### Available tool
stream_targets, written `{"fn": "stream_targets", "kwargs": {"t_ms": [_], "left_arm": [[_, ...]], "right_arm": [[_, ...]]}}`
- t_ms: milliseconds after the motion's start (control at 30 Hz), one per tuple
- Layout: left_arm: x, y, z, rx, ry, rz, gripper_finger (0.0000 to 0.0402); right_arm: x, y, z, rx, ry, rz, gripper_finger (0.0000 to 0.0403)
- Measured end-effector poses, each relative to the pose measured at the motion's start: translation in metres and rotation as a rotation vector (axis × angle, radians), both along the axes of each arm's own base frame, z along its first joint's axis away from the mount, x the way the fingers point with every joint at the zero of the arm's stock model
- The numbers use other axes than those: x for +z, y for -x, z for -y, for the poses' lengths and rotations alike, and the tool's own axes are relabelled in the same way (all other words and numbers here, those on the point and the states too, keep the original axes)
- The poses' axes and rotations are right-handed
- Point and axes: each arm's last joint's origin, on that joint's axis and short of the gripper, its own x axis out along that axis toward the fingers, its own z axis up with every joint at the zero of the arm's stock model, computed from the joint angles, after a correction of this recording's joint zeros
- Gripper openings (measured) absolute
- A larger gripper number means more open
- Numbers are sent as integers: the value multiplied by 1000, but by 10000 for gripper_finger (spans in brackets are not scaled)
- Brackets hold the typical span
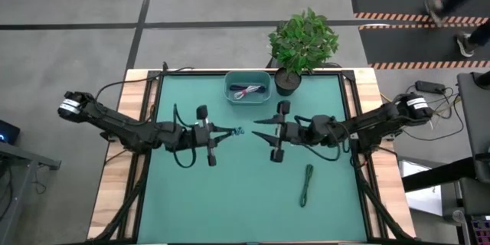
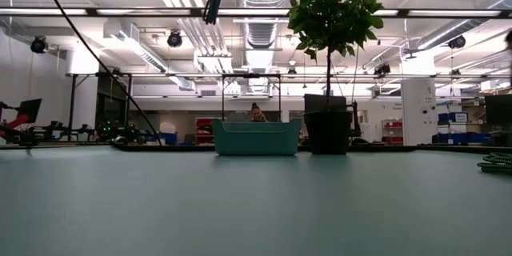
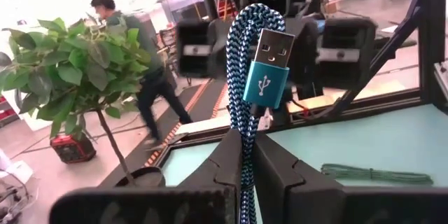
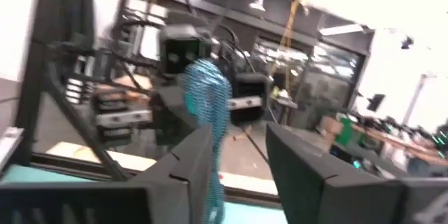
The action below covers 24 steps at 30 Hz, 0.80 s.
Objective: Pick and place USB-C Cables
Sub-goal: Put the blue charger cable into the green bin
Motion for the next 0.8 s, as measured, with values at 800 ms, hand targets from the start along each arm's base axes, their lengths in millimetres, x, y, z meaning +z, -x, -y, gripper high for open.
{"fn": "stream_targets", "kwargs": {"t_ms": [800], "left_arm": [[3,0,-2,9,-17,28,7]], "right_arm": [[21,-66,9,144,16,-83,139]]}}
